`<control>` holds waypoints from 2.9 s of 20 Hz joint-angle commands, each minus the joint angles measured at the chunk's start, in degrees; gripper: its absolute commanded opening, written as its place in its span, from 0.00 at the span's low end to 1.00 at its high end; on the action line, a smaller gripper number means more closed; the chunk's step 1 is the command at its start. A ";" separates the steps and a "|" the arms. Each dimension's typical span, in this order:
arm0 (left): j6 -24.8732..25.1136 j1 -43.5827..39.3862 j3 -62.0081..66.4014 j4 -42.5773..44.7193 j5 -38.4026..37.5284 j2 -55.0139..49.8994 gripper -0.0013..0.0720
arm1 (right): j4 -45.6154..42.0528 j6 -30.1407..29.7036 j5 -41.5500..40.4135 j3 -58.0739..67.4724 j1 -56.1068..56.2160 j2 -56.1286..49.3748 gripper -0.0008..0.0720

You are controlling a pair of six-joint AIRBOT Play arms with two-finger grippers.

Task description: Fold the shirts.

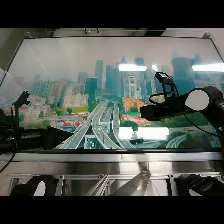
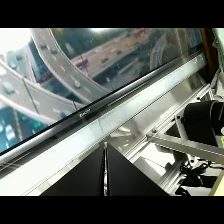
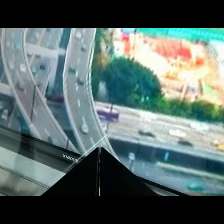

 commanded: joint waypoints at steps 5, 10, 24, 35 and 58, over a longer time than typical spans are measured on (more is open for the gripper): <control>0.00 0.04 -0.02 0.02 0.00 0.04 0.04 | 0.00 0.00 0.00 -0.02 0.04 -0.04 0.04; 0.00 0.04 -0.02 0.02 0.00 0.04 0.04 | 0.00 0.00 0.00 -0.02 0.04 -0.04 0.04; -14.95 16.94 14.38 51.69 23.37 0.02 0.02 | 0.02 0.02 -5.03 -0.02 0.04 -0.07 0.04; -12.13 40.30 15.58 56.00 46.71 -33.75 0.98 | 0.00 0.02 -6.88 -0.02 0.04 -1.81 0.77; 10.12 -9.11 54.77 4.87 11.41 -55.49 0.04 | -6.67 -0.02 -6.95 0.00 -2.12 -3.50 0.48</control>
